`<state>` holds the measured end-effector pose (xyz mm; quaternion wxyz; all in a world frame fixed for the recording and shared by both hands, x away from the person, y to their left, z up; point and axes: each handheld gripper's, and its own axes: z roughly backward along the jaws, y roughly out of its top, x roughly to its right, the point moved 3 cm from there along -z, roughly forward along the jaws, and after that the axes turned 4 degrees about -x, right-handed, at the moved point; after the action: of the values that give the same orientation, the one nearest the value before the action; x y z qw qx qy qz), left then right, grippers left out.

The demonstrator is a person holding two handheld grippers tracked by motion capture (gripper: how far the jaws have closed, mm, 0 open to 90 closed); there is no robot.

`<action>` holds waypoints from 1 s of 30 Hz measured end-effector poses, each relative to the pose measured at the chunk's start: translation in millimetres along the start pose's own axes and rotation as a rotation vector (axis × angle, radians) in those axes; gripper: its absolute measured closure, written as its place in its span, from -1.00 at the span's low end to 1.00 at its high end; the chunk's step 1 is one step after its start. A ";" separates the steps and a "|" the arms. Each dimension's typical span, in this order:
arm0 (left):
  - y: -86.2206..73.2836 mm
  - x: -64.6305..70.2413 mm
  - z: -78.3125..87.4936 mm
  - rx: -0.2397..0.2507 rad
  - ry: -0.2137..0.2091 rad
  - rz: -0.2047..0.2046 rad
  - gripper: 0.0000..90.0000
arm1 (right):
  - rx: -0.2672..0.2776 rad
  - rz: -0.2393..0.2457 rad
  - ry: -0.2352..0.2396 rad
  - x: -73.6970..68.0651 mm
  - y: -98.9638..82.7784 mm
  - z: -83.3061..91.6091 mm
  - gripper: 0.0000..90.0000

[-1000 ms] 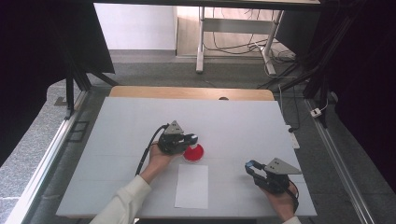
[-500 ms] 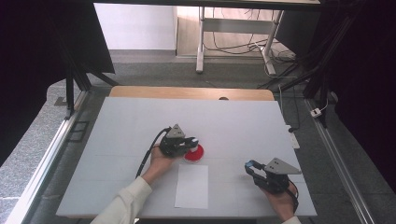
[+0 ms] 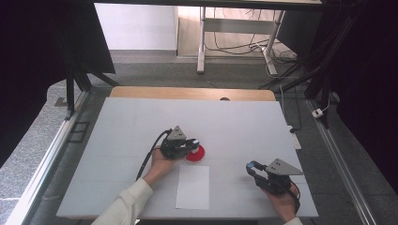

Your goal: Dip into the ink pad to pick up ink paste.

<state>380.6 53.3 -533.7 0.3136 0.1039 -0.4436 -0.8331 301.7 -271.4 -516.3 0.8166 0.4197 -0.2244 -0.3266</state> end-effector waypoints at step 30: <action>-2.9 4.9 1.3 -0.035 0.036 -0.040 0.69 | -0.001 0.010 0.001 -0.8 0.2 0.0 0.44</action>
<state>375.0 52.3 -534.8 0.3065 0.1223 -0.4213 -0.8448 301.2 -270.7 -516.2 0.8184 0.4184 -0.2259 -0.3226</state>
